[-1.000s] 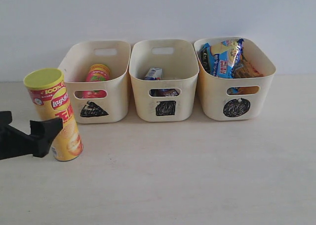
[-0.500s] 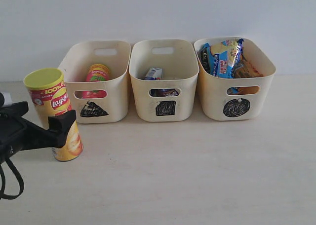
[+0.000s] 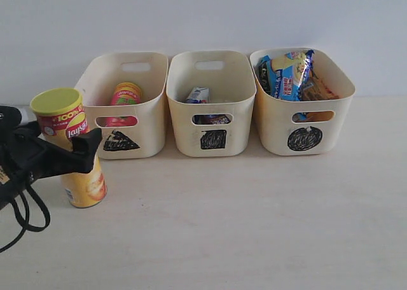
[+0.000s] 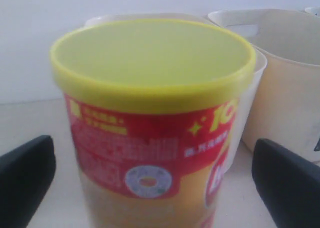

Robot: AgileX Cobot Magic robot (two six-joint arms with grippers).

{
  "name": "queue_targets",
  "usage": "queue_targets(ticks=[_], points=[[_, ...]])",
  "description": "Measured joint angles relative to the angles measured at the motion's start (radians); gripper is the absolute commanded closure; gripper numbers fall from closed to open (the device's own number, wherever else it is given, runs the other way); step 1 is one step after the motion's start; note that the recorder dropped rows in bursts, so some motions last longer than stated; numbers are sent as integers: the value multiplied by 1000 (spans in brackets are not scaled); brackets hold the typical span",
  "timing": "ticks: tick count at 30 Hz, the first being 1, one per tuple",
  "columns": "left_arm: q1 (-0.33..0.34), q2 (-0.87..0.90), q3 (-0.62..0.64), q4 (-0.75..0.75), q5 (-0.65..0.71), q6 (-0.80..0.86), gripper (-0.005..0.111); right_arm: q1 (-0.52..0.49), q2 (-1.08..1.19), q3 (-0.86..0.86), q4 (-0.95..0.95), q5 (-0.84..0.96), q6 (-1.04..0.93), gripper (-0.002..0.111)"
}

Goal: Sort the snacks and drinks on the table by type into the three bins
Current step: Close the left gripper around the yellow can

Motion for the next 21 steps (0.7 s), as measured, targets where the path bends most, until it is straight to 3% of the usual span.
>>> queue_targets(ticks=[15, 21], points=[[0, 144, -88, -8, 0, 27, 2, 0, 0, 0, 0, 0, 0, 108], [0, 172, -106, -27, 0, 30, 30, 0, 0, 0, 0, 0, 0, 108]])
